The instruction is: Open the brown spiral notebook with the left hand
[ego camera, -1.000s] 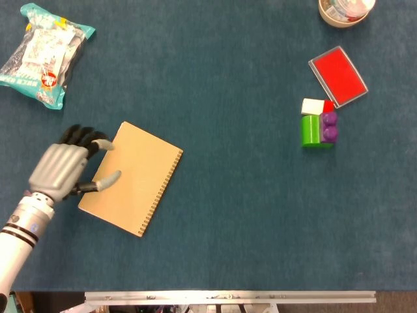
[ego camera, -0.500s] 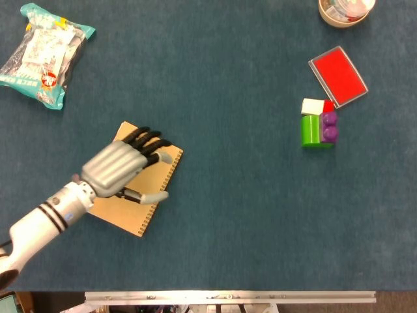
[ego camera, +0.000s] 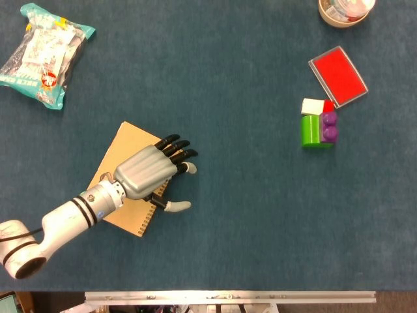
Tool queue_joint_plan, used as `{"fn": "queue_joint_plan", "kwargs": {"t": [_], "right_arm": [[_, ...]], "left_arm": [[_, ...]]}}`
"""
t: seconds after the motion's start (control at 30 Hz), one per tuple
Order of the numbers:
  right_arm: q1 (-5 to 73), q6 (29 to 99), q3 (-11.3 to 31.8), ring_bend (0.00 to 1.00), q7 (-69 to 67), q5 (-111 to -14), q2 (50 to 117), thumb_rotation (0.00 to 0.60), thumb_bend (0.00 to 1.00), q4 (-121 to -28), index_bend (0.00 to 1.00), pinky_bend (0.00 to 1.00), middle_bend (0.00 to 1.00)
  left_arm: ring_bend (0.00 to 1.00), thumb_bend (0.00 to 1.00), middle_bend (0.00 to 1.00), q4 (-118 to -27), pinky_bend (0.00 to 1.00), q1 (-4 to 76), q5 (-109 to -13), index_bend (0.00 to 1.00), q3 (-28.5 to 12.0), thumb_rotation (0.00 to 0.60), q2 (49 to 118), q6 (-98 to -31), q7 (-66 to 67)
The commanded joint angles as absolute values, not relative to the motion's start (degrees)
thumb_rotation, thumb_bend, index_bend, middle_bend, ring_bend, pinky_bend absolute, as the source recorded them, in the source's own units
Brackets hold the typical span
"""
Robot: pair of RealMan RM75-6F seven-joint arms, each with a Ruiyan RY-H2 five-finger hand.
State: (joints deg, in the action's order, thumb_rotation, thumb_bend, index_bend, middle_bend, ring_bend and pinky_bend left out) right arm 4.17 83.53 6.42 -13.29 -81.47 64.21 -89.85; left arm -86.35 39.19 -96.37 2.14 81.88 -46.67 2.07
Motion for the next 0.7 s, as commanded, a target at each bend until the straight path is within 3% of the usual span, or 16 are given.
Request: {"fn": "queue_joint_plan", "kwargs": {"t": [0.03,0.7], "right_arm": [[4.0,83.7,6.4,0.28,-13.5,-81.4,64.2,0.600,0.53,-89.7,0.38,0.37,0.37],[3.1,84.4,6.5,0.28,-14.3,-81.3,63.9,0.600,0.53,-89.3,0.38,0.37,0.37]], "left_arm": [[0.00,0.17,0.11,-85.5,0.00,39.8,-94.6,0.24,1.8,0.000,82.8,-45.6,4.2],[0.00,0.17,0.14,-82.3,0.00,40.8,-90.9,0.27,3.3,0.000,85.2,-44.8,10.5]]}}
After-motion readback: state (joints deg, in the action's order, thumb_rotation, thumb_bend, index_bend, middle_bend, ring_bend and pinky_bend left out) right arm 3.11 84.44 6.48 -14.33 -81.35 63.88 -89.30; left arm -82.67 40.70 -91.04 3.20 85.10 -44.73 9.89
